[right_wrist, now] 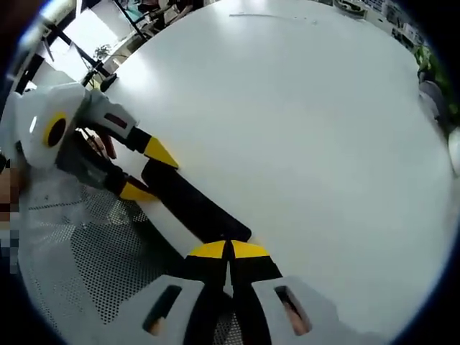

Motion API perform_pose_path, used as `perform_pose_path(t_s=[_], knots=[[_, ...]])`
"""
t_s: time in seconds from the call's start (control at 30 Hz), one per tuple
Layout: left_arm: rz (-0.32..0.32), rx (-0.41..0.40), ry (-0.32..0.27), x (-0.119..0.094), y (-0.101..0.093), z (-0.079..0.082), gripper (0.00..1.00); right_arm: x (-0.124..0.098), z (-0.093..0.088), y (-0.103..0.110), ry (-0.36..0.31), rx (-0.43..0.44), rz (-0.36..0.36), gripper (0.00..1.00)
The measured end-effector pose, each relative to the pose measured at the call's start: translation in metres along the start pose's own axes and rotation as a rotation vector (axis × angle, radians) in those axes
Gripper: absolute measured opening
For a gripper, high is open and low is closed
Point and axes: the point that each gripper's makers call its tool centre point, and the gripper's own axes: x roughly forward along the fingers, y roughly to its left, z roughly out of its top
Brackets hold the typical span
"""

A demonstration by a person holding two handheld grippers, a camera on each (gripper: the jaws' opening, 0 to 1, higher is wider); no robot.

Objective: Press the specified remote control buttons in sequence, fully releasing each button before pressing the next.

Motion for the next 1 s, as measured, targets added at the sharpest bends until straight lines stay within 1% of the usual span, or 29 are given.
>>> perform_pose_path(t_s=[0.07,0.1,0.13,0.2,0.3,0.37,0.53,0.63,0.73,1.0], knots=[[0.000,-0.003,-0.002,0.0001,0.0000,0.0003,0.25,-0.0005,0.0002,0.0002,0.020,-0.067,-0.036,0.00],[0.001,-0.006,-0.004,0.0002,0.0001,0.0003,0.25,0.0015,0.0020,0.0006,0.022,-0.112,-0.055,0.00],[0.001,-0.007,-0.004,0.0002,0.0002,0.0003,0.25,0.0009,0.0013,0.0003,0.038,-0.151,-0.066,0.00],[0.002,-0.008,-0.005,0.0004,0.0003,0.0002,0.25,0.0017,0.0013,0.0020,0.044,-0.170,-0.079,0.00],[0.002,-0.008,-0.004,0.0003,0.0001,0.0003,0.25,0.0008,0.0009,0.0008,0.039,-0.166,-0.073,0.00],[0.002,-0.008,-0.005,0.0003,0.0000,0.0003,0.25,0.0004,0.0009,-0.0001,0.031,-0.147,-0.058,0.00],[0.003,-0.014,-0.011,0.0001,0.0000,0.0004,0.25,-0.0001,0.0010,-0.0010,-0.016,-0.061,-0.017,0.00],[0.003,-0.016,-0.015,0.0001,-0.0001,0.0004,0.25,0.0002,0.0014,-0.0004,-0.016,-0.043,-0.014,0.00],[0.002,-0.017,-0.019,0.0000,-0.0001,0.0005,0.25,0.0003,0.0016,-0.0007,-0.010,-0.005,-0.013,0.00],[0.002,-0.020,-0.023,-0.0001,0.0001,0.0005,0.25,-0.0002,0.0011,0.0008,-0.004,-0.010,-0.017,0.00]])
